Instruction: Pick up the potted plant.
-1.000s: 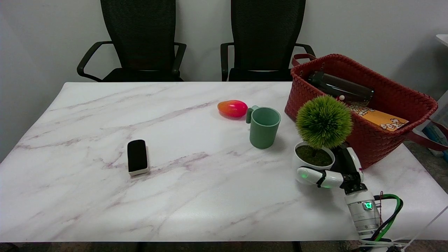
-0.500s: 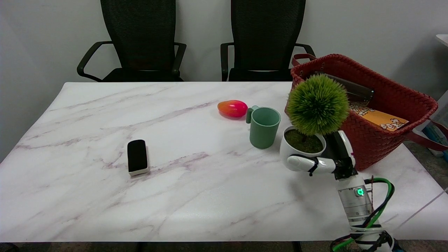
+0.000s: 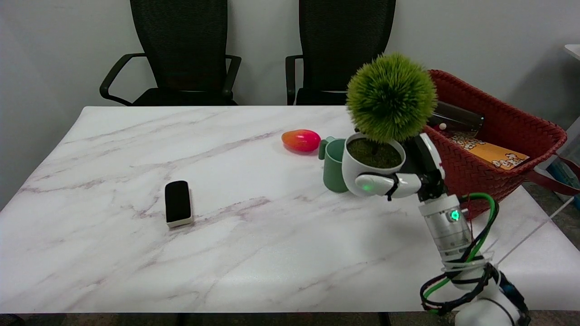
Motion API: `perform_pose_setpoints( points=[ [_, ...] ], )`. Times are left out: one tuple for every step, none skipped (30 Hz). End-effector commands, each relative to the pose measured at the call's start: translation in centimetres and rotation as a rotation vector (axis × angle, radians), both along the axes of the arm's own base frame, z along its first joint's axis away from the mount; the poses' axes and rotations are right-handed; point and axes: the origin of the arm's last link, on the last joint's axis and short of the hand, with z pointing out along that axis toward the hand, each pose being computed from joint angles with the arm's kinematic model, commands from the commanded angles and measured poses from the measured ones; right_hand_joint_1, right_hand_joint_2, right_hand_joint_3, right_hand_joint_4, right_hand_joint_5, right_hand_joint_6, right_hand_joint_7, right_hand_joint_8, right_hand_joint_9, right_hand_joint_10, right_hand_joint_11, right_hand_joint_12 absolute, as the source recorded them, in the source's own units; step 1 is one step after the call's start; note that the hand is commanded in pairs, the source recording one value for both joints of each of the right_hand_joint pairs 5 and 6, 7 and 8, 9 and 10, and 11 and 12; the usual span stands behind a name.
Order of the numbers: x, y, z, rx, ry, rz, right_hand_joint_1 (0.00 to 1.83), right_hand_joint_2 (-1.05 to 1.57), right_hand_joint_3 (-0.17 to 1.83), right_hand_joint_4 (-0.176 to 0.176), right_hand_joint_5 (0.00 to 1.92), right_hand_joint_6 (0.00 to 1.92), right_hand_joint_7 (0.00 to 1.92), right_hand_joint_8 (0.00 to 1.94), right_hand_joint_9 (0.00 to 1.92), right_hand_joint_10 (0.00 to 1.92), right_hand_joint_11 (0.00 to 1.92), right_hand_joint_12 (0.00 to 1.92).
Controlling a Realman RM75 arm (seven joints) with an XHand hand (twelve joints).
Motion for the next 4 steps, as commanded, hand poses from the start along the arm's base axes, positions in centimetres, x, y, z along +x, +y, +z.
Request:
perform_pose_setpoints(
  points=[
    [10.0, -3.1, 1.3, 0.011, 0.177, 0.056, 1.37, 1.03, 0.5, 0.0, 0.82, 0.82, 1.24, 1.24, 1.25, 1.25, 1.12, 1.12],
    [10.5, -3.2, 1.6, 0.003, 0.184, 0.057, 1.37, 1.03, 0.5, 0.0, 0.8, 0.8, 1.24, 1.24, 1.25, 1.25, 1.12, 1.12],
    [11.1, -3.4, 2.0, -0.008, 0.193, 0.057, 1.37, 1.03, 0.5, 0.0, 0.78, 0.78, 1.24, 1.24, 1.25, 1.25, 1.12, 1.12],
    [11.7, -3.7, 2.3, -0.016, 0.202, 0.057, 1.37, 1.03, 0.5, 0.0, 0.76, 0.76, 1.24, 1.24, 1.25, 1.25, 1.12, 1.12]
  ],
)
